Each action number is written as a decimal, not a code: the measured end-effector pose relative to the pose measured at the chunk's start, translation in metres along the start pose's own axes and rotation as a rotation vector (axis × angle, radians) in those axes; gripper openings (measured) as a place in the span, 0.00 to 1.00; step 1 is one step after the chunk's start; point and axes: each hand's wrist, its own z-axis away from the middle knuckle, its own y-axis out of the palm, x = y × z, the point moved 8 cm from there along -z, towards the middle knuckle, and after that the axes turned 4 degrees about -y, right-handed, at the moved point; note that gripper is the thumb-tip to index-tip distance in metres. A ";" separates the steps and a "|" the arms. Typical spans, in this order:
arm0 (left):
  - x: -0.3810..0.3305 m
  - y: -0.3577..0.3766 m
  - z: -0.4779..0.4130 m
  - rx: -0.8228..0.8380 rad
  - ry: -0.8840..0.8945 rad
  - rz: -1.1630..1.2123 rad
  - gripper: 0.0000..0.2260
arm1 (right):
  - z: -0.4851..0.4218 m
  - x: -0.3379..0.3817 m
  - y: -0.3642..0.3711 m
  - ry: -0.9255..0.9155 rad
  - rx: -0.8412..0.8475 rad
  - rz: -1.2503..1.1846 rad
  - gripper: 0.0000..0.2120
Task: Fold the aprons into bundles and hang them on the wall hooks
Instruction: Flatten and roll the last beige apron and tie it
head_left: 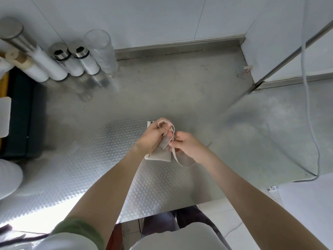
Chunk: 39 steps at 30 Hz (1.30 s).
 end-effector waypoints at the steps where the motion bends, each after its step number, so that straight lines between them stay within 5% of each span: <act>1: 0.000 -0.002 0.000 -0.014 -0.009 0.026 0.09 | -0.004 -0.004 -0.003 0.006 -0.034 0.035 0.07; 9: -0.011 -0.009 0.025 0.034 0.034 -0.351 0.10 | -0.021 0.006 -0.014 -0.020 -0.183 0.624 0.14; 12: -0.008 -0.011 0.025 0.039 -0.002 -0.349 0.10 | -0.024 0.010 -0.010 -0.041 -0.198 0.639 0.14; 17: -0.005 -0.016 0.027 0.001 -0.010 -0.270 0.10 | -0.018 0.008 0.001 0.041 -0.137 -0.170 0.03; 26: -0.002 -0.017 0.027 -0.118 -0.071 -0.197 0.17 | -0.013 0.027 -0.033 -0.098 -0.290 -0.859 0.21; 31: 0.001 -0.019 0.023 -0.157 0.015 0.055 0.15 | -0.004 0.021 -0.044 -0.125 -0.354 -0.382 0.04; 36: 0.002 -0.038 0.029 -0.248 0.059 0.572 0.23 | -0.001 0.013 -0.029 -0.128 -0.185 0.444 0.32; 39: 0.010 -0.054 0.033 -0.362 0.000 0.617 0.25 | -0.003 0.002 -0.023 -0.095 -0.097 0.641 0.25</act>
